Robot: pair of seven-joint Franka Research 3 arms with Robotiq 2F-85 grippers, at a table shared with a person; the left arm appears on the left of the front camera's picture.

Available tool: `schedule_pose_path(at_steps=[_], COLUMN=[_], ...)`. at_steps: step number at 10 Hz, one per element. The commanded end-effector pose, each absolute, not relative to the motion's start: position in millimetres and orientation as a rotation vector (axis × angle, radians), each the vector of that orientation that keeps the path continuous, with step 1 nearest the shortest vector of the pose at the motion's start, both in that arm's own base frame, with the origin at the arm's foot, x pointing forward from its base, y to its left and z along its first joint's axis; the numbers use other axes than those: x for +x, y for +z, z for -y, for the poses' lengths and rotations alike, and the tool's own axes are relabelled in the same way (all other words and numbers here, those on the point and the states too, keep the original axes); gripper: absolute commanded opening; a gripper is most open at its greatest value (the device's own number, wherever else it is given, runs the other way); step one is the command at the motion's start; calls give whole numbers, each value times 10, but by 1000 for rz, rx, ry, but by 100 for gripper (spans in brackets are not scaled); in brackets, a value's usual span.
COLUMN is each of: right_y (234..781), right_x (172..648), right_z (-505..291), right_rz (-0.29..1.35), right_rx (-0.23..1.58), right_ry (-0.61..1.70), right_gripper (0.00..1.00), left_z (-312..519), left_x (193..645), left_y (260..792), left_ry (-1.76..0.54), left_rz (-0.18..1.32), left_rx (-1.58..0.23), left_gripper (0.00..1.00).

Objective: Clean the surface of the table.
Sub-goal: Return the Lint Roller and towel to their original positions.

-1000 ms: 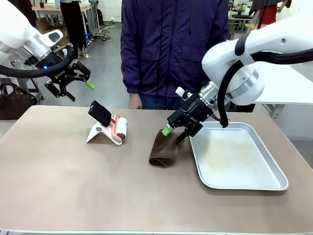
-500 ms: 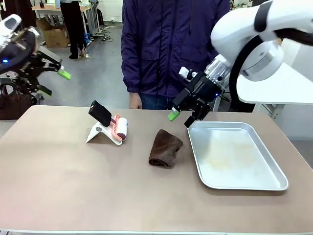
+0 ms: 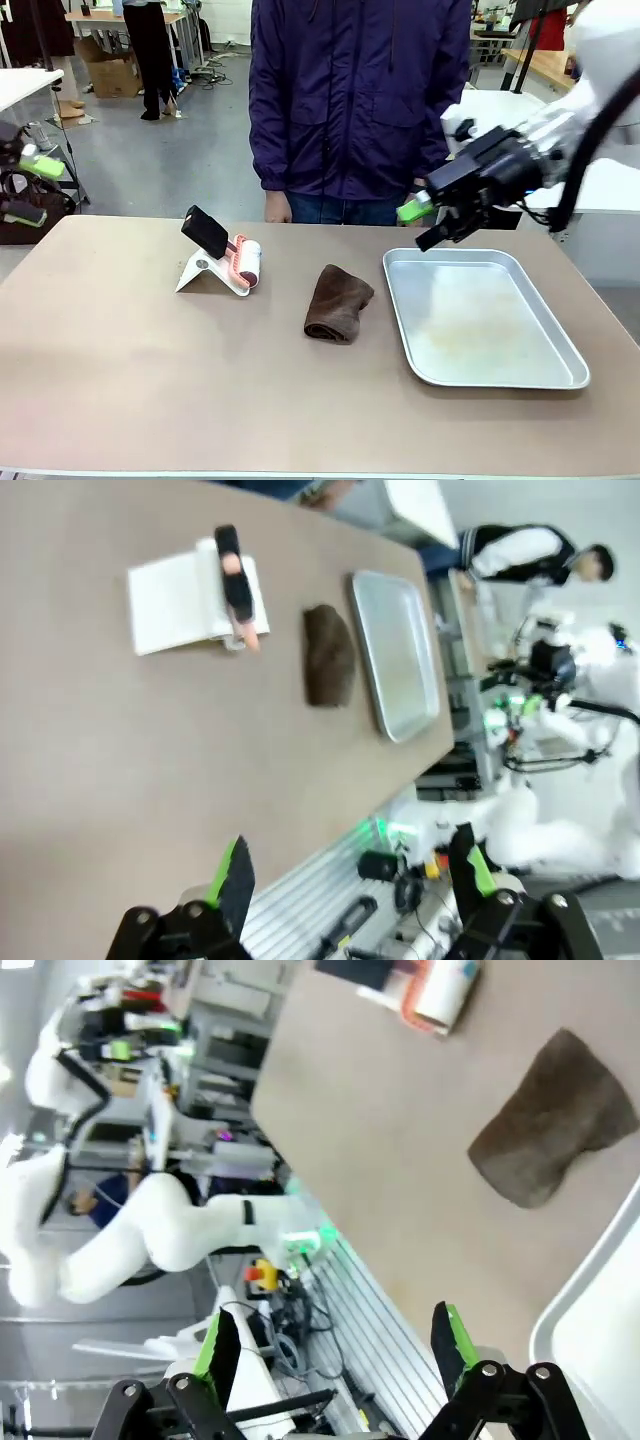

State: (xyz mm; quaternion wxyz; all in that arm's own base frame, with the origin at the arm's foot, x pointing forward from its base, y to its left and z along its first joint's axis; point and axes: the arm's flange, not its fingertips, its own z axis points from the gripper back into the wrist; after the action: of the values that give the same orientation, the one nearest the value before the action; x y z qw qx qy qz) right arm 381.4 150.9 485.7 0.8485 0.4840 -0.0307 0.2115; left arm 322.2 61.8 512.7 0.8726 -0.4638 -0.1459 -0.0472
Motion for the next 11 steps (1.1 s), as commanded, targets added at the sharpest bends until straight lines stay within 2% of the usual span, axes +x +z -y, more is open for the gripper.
schedule_pose_path(at_steps=[1, 3, 5, 11], right_y=[4914, 5007, 5012, 4849], right_x=[3588, 3377, 3257, 3312], right_z=[-1192, -766, -375, -84], right_rz=[158, 243, 337, 406], right_rx=[1135, 1262, 1360, 1359], right_ry=[421, 349, 270, 102], right_gripper=[100, 100, 100, 100], left_z=[-788, -1112, -1273, -1080], left_x=[3223, 3310, 3376, 3577], left_y=[4962, 4776, 4652, 4713], left_ry=[-223, -318, -319, -267], left_rz=[248, 172, 169, 154], left_rx=[-1060, -1151, -1170, -1173], left_gripper=[100, 100, 100, 100])
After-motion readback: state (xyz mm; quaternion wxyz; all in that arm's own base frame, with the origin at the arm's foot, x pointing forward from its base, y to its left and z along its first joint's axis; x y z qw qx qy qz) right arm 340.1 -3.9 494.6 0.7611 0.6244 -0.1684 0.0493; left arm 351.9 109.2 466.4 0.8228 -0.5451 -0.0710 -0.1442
